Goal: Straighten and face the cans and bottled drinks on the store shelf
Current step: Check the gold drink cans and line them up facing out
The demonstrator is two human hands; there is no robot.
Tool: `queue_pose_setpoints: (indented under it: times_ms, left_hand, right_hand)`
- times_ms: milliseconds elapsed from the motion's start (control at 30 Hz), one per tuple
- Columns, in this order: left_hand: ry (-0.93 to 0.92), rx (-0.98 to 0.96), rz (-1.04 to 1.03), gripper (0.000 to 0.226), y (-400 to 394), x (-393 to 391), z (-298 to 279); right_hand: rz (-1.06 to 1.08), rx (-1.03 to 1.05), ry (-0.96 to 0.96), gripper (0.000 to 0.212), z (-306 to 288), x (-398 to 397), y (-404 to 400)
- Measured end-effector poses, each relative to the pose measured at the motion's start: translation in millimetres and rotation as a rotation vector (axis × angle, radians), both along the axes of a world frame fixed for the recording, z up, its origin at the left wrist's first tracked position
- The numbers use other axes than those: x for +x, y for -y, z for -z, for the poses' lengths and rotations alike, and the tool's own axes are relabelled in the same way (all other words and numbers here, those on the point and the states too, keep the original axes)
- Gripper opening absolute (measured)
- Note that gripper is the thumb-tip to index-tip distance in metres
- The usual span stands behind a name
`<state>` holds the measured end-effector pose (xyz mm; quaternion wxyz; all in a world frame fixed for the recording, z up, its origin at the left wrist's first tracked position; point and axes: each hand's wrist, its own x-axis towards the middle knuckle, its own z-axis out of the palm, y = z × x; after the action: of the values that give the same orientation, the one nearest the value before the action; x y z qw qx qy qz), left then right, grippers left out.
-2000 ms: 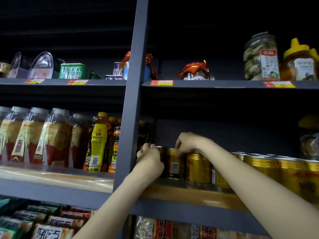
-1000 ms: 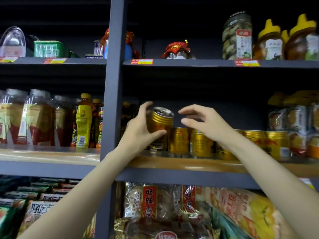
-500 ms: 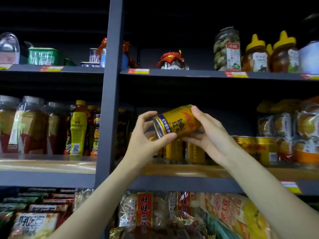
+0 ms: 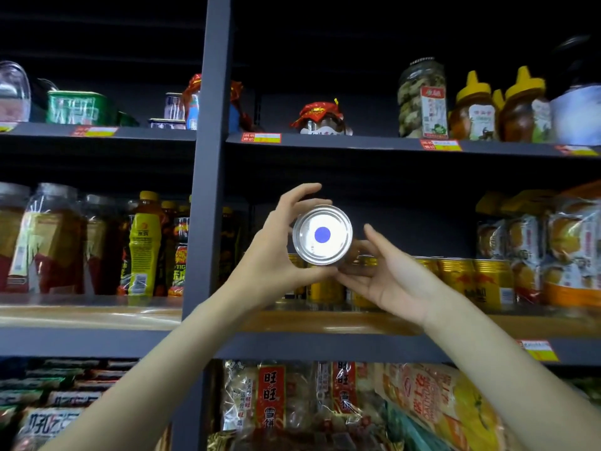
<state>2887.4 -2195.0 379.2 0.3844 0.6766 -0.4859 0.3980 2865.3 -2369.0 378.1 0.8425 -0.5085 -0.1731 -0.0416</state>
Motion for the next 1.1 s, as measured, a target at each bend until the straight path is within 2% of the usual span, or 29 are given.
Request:
queue_pose_setpoints:
  times_ms: [100, 300, 400, 467, 533, 633, 700, 767, 833, 900, 967, 1100]
  left_hand:
    - [-0.018, 0.03, 0.028, 0.09, -0.9, -1.4, -2.0]
    - [-0.053, -0.031, 0.064, 0.084, 3.1, -1.6, 6.6]
    - [-0.063, -0.056, 0.049, 0.074, 2.5, 0.3, 10.8]
    - [-0.172, -0.075, 0.099, 0.071, 0.4, 1.1, 14.9]
    - [-0.381, -0.127, 0.246, 0.069, -0.3, -0.4, 18.7]
    - [-0.66, -0.265, 0.457, 0.063, 0.9, 1.4, 20.5]
    - [-0.738, -0.33, 0.509, 0.058, 1.8, 4.4, 22.1]
    - [-0.666, -0.359, 0.461, 0.058, 0.7, 7.4, 24.6]
    - [-0.49, -0.366, 0.36, 0.059, -2.5, 10.1, 26.2]
    - [-0.306, -0.329, 0.263, 0.059, -4.7, 12.0, 27.9]
    - [-0.178, -0.257, 0.187, 0.063, -4.7, 12.8, 29.3]
    - [-0.044, -0.262, 0.117, 0.077, -3.5, 8.9, 27.2]
  right_hand:
    - [-0.04, 0.033, -0.036, 0.049, -0.5, 3.1, 0.5]
    - [-0.095, 0.136, -0.015, 0.055, 8.4, 7.8, -3.4]
    - [-0.007, 0.142, 0.078, 0.044, 5.0, 9.3, -2.5]
    - [0.149, 0.085, 0.223, 0.037, 1.0, 9.6, -1.8]
    - [0.29, 0.02, 0.385, 0.04, -0.8, 7.4, -2.5]
    - [0.416, -0.106, 0.551, 0.039, 2.8, 3.1, -5.8]
    - [0.452, -0.167, 0.625, 0.036, 6.5, 3.1, -5.5]
    - [0.466, -0.239, 0.631, 0.037, 7.1, 1.9, -4.2]
    - [0.403, -0.289, 0.558, 0.042, 7.0, 1.1, -5.2]
    - [0.195, -0.183, 0.421, 0.051, 8.1, 1.4, -10.2]
    - [0.085, -0.064, 0.312, 0.056, 8.9, 0.9, -15.7]
    - [-0.105, 0.106, 0.147, 0.049, 13.5, 1.5, -19.4]
